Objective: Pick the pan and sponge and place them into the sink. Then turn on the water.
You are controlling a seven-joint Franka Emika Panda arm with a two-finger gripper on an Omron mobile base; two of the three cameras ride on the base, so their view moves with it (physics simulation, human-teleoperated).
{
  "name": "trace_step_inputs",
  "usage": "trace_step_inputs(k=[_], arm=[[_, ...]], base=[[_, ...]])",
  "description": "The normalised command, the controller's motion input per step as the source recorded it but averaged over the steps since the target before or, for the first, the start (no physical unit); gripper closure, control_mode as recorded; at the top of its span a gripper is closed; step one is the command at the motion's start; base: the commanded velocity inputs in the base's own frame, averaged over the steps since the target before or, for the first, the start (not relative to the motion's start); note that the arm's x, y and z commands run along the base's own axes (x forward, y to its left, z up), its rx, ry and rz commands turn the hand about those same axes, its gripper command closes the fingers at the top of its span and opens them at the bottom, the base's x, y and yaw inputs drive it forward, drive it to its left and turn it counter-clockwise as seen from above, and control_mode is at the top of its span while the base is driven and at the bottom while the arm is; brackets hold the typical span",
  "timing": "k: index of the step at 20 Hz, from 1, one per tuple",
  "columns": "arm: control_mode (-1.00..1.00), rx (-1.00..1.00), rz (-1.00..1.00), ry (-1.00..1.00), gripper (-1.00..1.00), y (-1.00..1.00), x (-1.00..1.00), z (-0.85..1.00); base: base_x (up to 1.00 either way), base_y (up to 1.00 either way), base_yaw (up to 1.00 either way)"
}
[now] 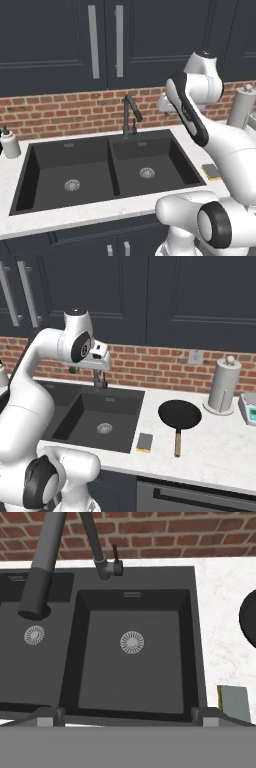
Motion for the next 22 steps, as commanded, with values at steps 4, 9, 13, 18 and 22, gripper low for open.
trace_step_inputs(k=[4,9,13,18,22], arm=[[1.00,0.00,0.00,0.00,-1.00,0.00,0.00,0.00],[1.00,0.00,0.00,0.00,-1.00,0.00,0.00,0.00],[1.00,0.00,0.00,0.00,-1.00,0.00,0.00,0.00],[1.00,0.00,0.00,0.00,-1.00,0.00,0.00,0.00],[-1.00,0.00,0.00,0.03,-1.00,-0.17,0.00,-0.21]], base=[[0.28,0.00,0.00],[0.15,-0.01,0.00],[0.07,0.00,0.00],[0.01,0.00,0.00],[0.00,0.00,0.00]])
